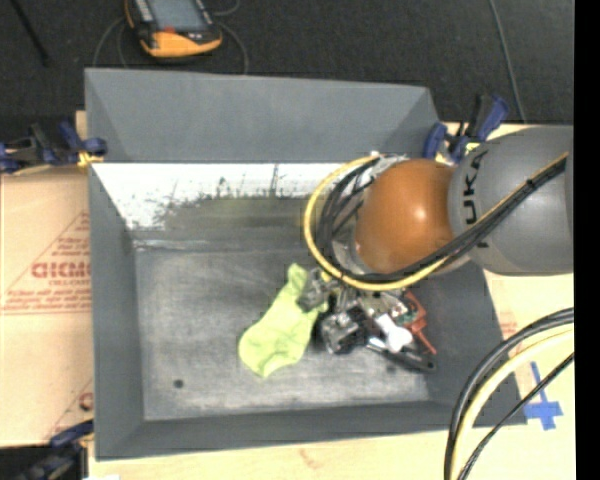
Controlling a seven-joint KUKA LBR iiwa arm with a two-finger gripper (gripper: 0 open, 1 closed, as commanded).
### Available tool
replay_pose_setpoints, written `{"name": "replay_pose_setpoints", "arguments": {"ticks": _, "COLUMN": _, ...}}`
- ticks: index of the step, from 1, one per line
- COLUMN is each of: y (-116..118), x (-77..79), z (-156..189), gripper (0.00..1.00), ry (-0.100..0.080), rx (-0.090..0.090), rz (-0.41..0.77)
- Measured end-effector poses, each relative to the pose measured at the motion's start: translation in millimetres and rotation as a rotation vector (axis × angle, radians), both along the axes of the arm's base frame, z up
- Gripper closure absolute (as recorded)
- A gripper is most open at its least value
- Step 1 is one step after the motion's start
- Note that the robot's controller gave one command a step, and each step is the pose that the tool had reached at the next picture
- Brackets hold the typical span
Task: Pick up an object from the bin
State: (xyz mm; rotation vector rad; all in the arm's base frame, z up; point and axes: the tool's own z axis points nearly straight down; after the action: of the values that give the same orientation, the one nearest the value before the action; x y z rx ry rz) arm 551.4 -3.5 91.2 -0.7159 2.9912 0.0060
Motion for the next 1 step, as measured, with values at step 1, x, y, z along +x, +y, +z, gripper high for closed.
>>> {"name": "replay_pose_setpoints", "arguments": {"ticks": 1, "y": 0.0, "x": 0.0, "z": -0.1, "gripper": 1.00, "ry": 0.000, "rx": 0.000, "rz": 0.000}}
